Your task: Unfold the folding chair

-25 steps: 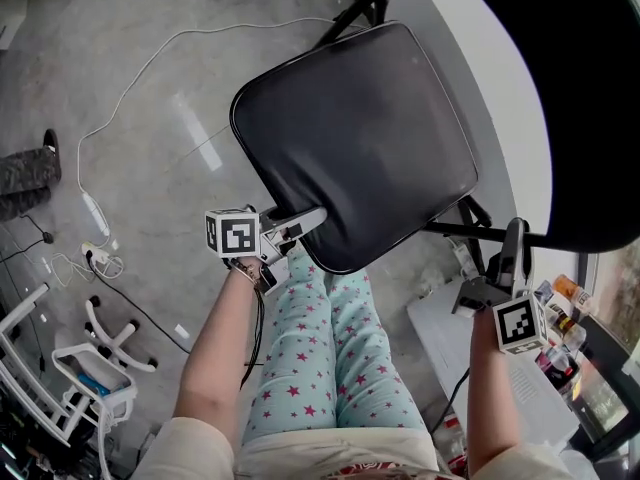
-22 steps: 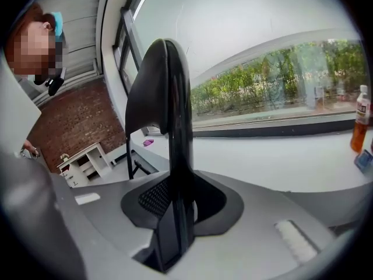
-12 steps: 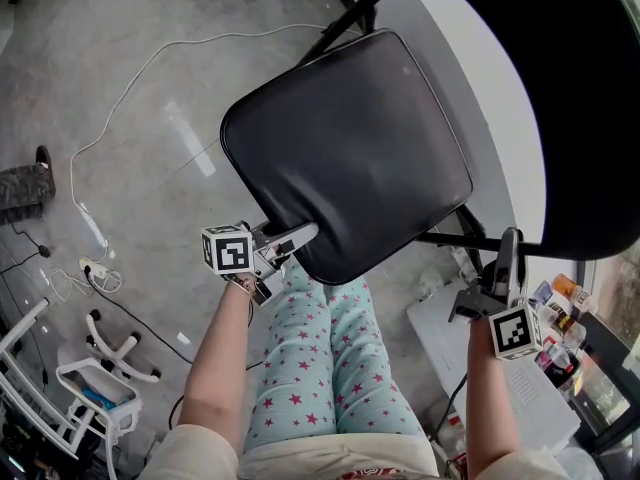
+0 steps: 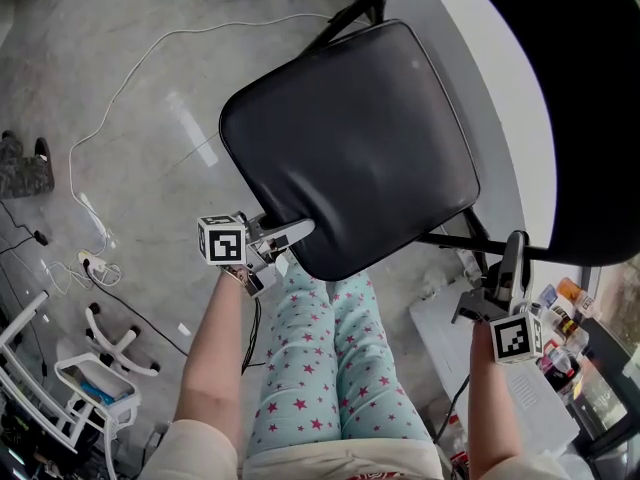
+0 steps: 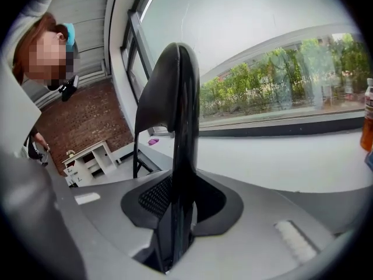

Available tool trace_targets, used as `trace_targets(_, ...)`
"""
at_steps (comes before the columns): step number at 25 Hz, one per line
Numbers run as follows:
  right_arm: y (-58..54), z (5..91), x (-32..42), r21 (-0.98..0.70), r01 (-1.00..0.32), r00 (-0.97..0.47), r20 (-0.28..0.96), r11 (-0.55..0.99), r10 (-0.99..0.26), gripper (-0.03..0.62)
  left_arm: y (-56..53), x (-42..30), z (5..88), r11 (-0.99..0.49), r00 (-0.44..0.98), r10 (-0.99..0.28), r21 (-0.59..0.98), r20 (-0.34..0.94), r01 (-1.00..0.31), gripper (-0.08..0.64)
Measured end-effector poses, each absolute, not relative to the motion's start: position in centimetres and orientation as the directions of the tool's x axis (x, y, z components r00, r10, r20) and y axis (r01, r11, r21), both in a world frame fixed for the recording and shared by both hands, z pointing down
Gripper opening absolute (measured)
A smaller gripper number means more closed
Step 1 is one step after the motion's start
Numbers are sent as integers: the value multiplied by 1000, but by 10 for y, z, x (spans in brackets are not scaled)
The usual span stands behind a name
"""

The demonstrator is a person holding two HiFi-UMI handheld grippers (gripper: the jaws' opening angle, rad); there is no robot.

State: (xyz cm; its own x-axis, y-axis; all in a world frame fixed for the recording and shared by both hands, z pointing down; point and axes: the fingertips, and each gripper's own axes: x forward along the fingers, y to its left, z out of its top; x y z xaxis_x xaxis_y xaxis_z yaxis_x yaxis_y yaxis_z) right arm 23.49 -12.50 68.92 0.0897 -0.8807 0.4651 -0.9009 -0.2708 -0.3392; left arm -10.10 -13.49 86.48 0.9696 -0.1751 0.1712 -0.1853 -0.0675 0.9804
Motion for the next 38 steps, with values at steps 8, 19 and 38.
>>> trace_targets(8,-125,693,237,-361,-895,86,435,-261,-896,109,-134,-97,868,-94,985,-140,989,98,-112,274)
trace_targets(19,-130,703,223,-424,-872,21,464,-243,-886,183,-118,-123,874,-7,967,-134,976,215,-218,354)
trace_targets(38,-77,614,184,-413,-855,51,536,-314,-843,247,-113,-64,655,-179,879,-404,921,252,-347,286)
